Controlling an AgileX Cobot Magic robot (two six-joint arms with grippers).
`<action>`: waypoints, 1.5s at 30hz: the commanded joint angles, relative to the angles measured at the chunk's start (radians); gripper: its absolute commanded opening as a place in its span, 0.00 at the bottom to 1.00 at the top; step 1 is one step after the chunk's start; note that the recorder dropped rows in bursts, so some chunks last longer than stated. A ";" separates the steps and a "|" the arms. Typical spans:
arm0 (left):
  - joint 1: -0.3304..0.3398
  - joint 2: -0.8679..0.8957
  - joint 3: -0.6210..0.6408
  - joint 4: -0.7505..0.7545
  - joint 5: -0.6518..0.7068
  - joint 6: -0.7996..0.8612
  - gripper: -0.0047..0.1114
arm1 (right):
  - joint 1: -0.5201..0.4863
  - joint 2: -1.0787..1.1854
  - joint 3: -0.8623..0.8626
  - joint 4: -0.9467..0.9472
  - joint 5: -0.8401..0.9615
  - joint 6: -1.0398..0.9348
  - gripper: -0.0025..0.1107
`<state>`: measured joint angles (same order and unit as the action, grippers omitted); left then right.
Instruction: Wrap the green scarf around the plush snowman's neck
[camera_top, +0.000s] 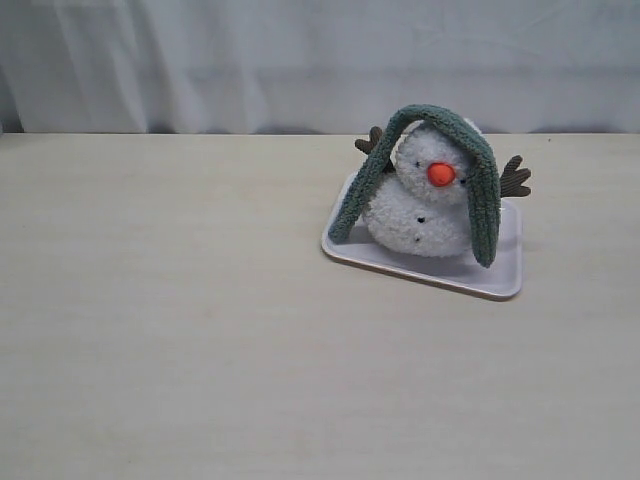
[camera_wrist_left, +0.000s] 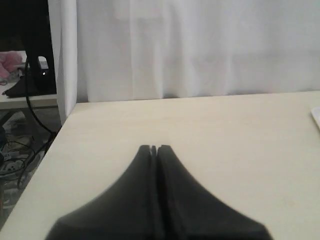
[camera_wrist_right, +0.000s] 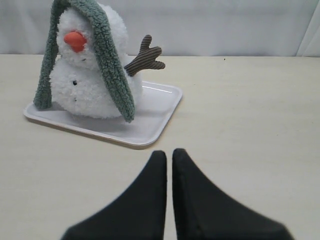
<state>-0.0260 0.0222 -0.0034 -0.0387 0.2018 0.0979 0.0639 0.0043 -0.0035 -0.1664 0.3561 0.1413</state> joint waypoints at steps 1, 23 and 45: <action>0.002 -0.022 0.003 0.001 0.061 0.003 0.04 | -0.005 -0.004 0.004 0.002 -0.007 0.002 0.06; 0.002 -0.022 0.003 0.001 0.115 0.003 0.04 | -0.005 -0.004 0.004 0.002 -0.007 0.002 0.06; 0.002 -0.022 0.003 0.001 0.115 0.003 0.04 | -0.005 -0.004 0.004 -0.056 -0.016 0.000 0.06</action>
<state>-0.0260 0.0027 -0.0034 -0.0387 0.3196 0.1017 0.0639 0.0043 -0.0035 -0.2130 0.3561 0.1413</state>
